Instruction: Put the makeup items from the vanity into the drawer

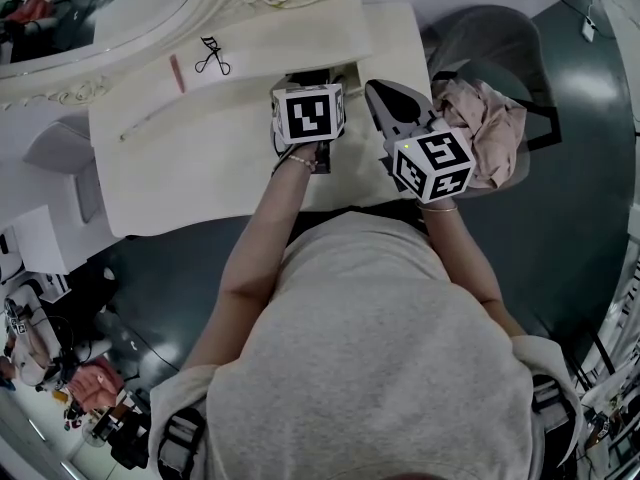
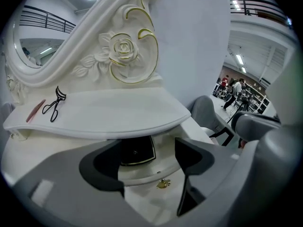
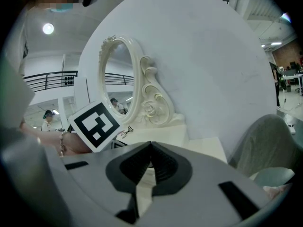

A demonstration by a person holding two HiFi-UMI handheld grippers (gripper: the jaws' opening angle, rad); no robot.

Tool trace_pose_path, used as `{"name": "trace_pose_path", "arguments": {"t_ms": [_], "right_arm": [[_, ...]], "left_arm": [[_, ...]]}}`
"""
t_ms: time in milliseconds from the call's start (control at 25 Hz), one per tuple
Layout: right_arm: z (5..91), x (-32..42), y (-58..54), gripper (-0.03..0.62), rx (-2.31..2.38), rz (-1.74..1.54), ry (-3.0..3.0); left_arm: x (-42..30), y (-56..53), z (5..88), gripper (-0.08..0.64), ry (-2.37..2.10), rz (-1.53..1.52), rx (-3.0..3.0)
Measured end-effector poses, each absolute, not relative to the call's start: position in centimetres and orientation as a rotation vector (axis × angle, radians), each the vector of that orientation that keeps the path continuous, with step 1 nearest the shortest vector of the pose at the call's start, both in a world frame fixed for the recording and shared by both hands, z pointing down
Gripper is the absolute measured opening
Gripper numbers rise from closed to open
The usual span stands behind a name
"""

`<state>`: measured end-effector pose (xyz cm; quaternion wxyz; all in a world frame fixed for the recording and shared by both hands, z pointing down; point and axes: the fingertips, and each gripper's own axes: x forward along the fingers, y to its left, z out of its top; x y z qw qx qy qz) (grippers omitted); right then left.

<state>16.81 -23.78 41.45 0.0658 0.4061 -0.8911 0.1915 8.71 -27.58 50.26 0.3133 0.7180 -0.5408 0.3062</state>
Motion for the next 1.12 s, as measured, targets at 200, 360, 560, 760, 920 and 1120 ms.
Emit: {"name": "trace_pose_path", "arguments": {"t_ms": [200,360,560,760,920,1120], "right_arm": [[41.3,16.6,-23.6,0.008,1.224,0.572,-2.686],[41.3,16.2,-23.2,0.008,1.214,0.572,-2.68],[41.1,15.4,-22.7,0.008,1.2,0.556,-2.67],[40.7,14.5,-22.6,0.009,1.228,0.548,-2.651],[39.3,13.2,-22.2,0.008,1.186,0.522,-2.65],[37.7,11.4,-21.6,0.008,1.04,0.421,-2.642]], "left_arm": [[8.7,-27.0,49.9,0.353,-1.396,0.751,1.922],[8.6,-25.9,49.3,0.353,-1.35,0.705,1.952],[8.8,-24.5,48.6,0.353,-1.229,0.676,2.016],[7.9,-23.7,47.1,0.348,-1.147,0.592,2.057],[6.5,-23.3,45.7,0.272,-1.106,0.54,2.108],[4.4,-23.7,42.8,0.011,-1.147,0.328,2.201]]}}
